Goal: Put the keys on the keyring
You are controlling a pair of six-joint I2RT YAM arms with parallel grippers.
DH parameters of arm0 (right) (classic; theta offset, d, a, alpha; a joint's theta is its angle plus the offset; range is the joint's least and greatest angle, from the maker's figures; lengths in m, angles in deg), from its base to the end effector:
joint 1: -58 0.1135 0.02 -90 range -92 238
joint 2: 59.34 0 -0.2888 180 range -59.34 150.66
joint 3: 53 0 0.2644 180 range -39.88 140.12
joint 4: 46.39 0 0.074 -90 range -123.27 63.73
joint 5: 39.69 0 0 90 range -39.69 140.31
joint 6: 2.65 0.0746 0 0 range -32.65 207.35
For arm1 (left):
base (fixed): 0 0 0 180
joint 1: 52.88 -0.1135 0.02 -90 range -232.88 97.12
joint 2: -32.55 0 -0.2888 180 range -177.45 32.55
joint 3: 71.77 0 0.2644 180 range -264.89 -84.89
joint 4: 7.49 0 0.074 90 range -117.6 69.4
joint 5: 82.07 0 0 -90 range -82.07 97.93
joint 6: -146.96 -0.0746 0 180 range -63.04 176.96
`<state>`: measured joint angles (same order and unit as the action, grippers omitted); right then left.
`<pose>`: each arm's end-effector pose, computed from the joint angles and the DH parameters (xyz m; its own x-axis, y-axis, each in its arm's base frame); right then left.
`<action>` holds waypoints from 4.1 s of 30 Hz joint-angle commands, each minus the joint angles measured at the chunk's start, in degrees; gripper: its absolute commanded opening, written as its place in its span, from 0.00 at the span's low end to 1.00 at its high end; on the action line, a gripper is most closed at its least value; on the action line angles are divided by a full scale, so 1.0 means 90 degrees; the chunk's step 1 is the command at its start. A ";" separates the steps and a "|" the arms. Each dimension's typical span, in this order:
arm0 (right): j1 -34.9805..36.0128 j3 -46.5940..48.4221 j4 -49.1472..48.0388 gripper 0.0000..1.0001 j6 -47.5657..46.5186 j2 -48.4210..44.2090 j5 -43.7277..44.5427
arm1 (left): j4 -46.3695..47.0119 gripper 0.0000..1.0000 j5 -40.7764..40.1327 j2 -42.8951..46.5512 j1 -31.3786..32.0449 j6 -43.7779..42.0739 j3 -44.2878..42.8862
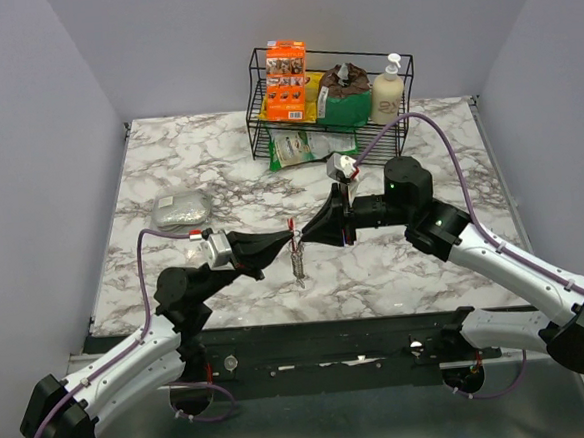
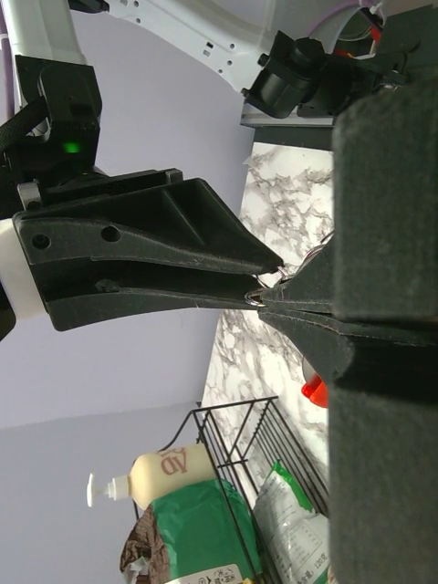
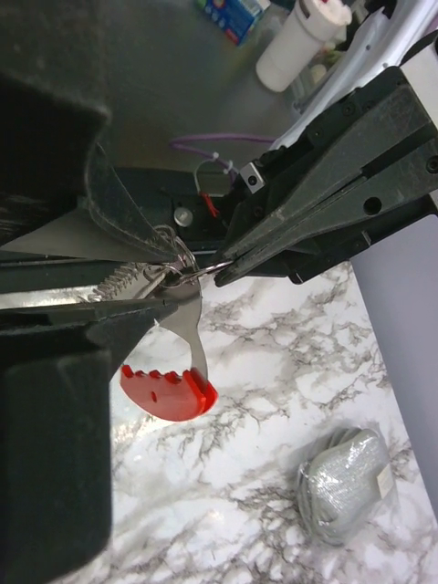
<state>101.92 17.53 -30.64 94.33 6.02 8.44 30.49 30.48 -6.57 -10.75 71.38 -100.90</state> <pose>0.1745 0.2372 0.3760 -0.2515 -0.1165 -0.9608 -0.9657 0.0962 0.2411 0.1162 -0.1437 0.3169 0.1203 -0.4189 -0.9000 0.9299 0.3649 -0.0456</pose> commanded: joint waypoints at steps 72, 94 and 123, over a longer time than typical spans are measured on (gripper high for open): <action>0.0442 -0.0431 -0.0116 0.59 -0.0454 -0.0591 0.0510 | -0.0911 0.00 0.0112 0.0566 0.0026 -0.0059 -0.0213; 0.0442 -0.0754 -0.1816 0.61 0.0328 -0.0740 0.0259 | 0.0173 0.00 0.1177 0.0449 0.0026 0.0225 -0.0194; 0.0442 -0.0597 -0.1591 0.12 0.0288 -0.0368 -0.0231 | 0.0232 0.00 0.1235 0.0528 0.0026 0.0322 -0.0262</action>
<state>105.63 10.45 -44.26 96.85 2.83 7.09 29.50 40.14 -2.59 -10.75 73.81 -101.91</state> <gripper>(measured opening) 0.220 0.008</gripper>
